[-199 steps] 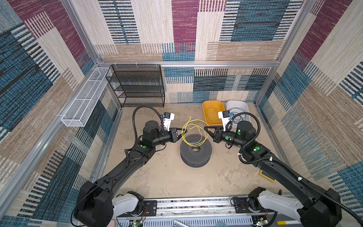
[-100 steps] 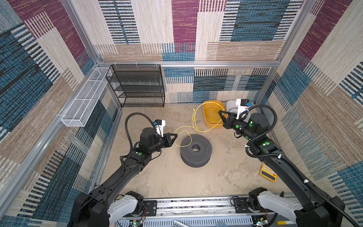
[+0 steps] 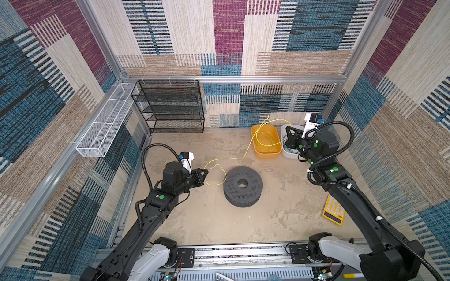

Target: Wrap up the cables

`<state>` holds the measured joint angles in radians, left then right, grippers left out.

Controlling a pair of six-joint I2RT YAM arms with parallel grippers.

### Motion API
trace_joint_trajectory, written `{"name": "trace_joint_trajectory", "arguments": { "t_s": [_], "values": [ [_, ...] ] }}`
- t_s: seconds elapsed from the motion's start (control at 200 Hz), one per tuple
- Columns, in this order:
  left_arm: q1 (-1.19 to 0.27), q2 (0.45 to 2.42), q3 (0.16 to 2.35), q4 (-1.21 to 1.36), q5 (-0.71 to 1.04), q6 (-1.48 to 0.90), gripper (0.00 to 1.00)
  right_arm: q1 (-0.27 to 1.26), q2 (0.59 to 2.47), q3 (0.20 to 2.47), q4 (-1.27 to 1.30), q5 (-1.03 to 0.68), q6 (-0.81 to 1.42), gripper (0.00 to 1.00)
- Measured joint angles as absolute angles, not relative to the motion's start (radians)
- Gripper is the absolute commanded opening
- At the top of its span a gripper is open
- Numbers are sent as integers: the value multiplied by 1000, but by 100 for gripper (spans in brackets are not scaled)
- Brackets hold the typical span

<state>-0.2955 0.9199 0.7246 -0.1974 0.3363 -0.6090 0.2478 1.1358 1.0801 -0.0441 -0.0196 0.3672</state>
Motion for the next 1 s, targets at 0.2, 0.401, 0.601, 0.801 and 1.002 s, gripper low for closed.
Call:
{"name": "trace_joint_trajectory", "arguments": {
  "t_s": [0.2, 0.401, 0.601, 0.801, 1.002],
  "values": [
    [-236, 911, 801, -330, 295, -568, 0, 249, 1162, 1062, -83, 59, 310, 0],
    [-231, 946, 905, -384, 359, -512, 0, 342, 1205, 1073, -104, 11, 309, 0],
    [-216, 958, 965, -477, 262, -443, 38, 400, 1247, 1090, -136, -16, 290, 0],
    [-213, 970, 1045, -579, 261, -387, 61, 430, 1262, 1098, -143, -87, 292, 0],
    [-216, 1012, 1218, -645, 295, -331, 63, 439, 1287, 1128, -143, -187, 315, 0]
  ]
}}
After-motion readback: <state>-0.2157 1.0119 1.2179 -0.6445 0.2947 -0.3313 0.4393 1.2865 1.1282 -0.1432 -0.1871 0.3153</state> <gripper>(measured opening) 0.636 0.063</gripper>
